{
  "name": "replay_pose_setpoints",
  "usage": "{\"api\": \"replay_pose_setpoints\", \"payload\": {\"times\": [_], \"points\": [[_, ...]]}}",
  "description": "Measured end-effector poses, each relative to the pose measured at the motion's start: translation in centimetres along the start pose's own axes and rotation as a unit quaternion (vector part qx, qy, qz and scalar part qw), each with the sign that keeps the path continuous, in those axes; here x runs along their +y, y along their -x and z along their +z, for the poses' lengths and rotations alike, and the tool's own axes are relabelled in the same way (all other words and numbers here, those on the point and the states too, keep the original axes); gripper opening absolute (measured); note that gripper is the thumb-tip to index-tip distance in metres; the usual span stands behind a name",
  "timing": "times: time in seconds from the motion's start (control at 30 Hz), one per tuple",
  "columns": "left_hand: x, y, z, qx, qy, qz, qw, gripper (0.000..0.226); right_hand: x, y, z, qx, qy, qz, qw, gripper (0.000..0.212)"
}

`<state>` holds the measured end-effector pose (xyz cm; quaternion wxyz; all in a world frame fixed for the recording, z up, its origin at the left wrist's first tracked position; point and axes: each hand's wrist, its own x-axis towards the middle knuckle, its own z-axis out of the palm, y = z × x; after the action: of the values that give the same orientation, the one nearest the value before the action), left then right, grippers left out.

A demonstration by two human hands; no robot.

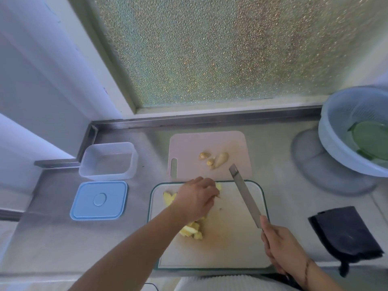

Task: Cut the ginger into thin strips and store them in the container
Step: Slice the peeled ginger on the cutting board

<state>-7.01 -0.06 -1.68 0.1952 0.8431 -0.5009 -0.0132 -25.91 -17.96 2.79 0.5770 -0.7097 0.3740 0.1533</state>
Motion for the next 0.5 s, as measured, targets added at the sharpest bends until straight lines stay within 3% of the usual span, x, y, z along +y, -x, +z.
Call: {"api": "replay_pose_setpoints", "payload": {"times": [0.13, 0.37, 0.5], "points": [[2.2, 3.7, 5.1, 0.050, 0.035, 0.071, 0.996, 0.014, 0.6, -0.5, -0.7, -0.005, -0.017, 0.015, 1.000, 0.054], [4.3, 7.5, 6.3, 0.053, 0.066, 0.001, 0.996, 0.022, 1.2, -1.1, -1.4, -0.033, -0.030, 0.037, 0.998, 0.054], [4.0, 5.0, 5.1, 0.085, 0.010, -0.123, 0.989, 0.018, 1.2, -1.6, -1.6, -0.045, -0.022, 0.028, 0.998, 0.058]]}}
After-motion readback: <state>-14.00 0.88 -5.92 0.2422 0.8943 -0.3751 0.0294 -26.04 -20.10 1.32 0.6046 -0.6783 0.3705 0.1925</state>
